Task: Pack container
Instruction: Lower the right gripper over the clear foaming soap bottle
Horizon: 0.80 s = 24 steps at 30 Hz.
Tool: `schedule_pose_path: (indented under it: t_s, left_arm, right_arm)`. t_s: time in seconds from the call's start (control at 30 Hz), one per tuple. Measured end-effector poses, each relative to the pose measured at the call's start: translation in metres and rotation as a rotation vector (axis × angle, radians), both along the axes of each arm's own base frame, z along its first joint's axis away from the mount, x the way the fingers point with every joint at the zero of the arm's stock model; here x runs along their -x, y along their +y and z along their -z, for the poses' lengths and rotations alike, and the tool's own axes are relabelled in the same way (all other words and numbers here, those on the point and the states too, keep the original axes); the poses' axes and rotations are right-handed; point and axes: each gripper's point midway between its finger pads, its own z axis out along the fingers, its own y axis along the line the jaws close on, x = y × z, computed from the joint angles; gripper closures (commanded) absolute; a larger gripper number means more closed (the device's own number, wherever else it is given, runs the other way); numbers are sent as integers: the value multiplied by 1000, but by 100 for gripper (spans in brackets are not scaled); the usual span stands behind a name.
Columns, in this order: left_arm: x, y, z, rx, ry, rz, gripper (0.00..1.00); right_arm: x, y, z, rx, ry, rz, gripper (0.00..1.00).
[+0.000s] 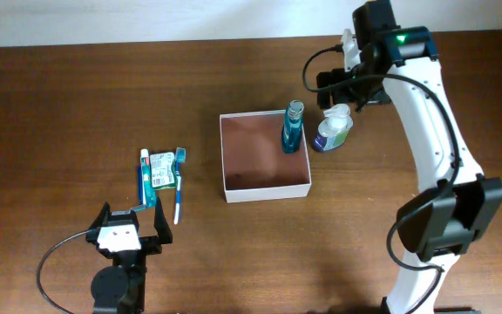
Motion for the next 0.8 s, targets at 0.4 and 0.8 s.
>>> schedule_pose_path:
  t_s: [0.4, 0.8]
  left_arm:
    - [0, 0, 0, 0, 0, 0, 0]
    - [0, 0, 0, 0, 0, 0, 0]
  right_arm:
    - [-2, 7, 21, 9, 45, -17, 2]
    - [-3, 4, 45, 37, 101, -16, 2]
